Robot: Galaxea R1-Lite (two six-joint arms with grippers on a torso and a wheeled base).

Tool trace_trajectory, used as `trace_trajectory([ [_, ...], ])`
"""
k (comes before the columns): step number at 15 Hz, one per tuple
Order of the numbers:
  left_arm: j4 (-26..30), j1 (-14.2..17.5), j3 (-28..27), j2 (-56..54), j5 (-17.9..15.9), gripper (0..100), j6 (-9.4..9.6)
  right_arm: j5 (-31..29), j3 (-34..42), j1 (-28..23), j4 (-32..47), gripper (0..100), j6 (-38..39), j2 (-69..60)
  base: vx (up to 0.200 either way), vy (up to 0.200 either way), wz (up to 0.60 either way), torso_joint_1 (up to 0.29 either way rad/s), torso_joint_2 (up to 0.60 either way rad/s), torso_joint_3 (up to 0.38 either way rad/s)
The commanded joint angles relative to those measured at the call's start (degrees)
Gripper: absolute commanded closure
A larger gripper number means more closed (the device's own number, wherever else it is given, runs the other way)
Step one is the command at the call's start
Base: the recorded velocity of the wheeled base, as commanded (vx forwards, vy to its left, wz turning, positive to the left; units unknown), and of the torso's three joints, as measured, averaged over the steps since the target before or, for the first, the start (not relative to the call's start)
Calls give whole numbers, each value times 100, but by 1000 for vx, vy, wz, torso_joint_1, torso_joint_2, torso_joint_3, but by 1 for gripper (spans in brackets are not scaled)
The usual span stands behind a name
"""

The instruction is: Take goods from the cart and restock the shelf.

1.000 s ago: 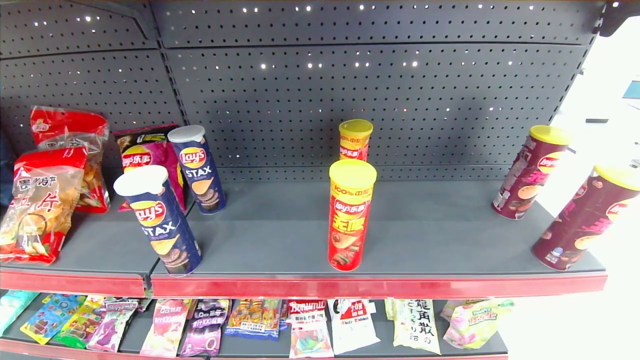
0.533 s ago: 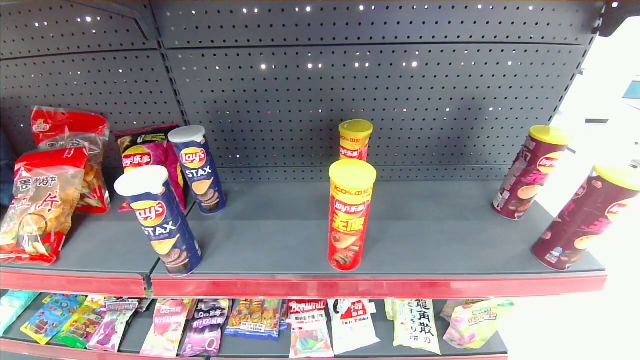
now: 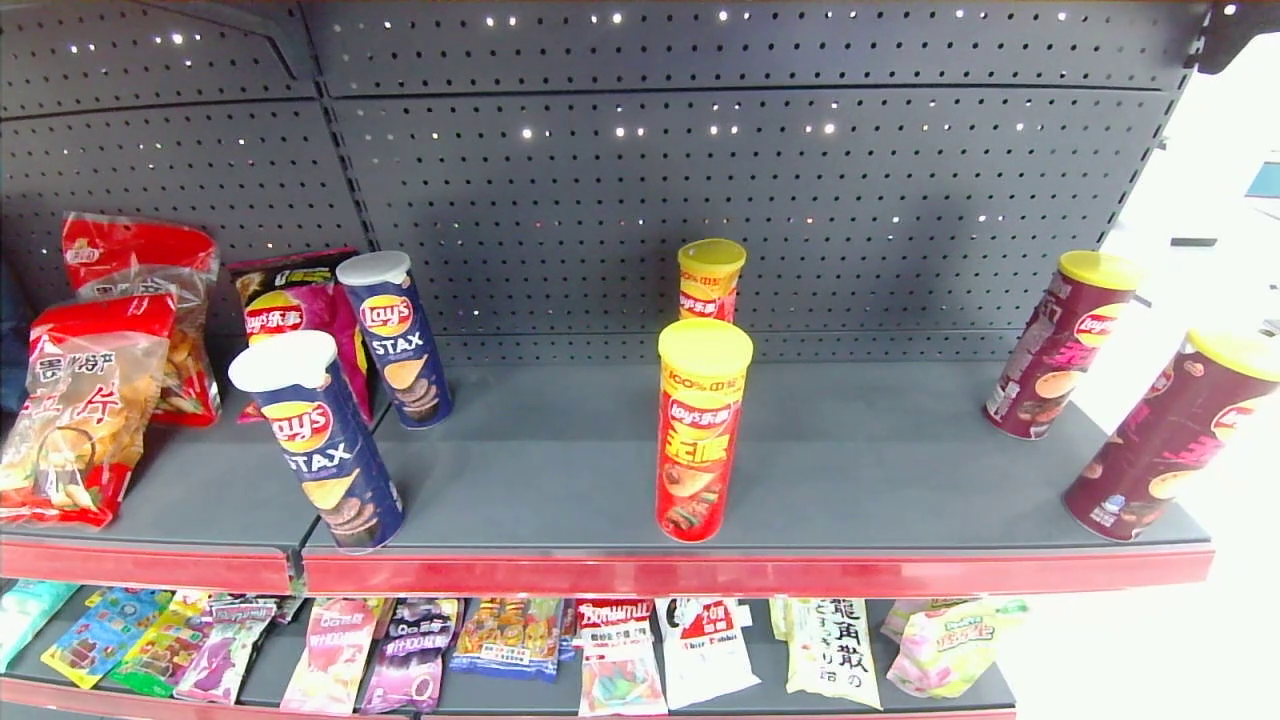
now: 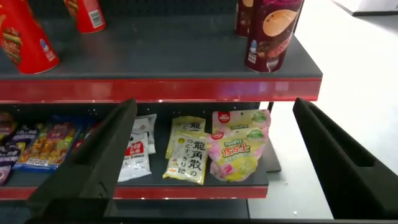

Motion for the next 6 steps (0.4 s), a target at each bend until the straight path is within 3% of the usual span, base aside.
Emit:
trace_trajectory([
  [1,-2,4,0,0,2,0,0,3,2,0,0,0,0,7,0,0,0,0,0,0],
  [6,-2,4,0,0,2,0,0,3,2,0,0,0,-9,7,0,0,0,0,0,0],
])
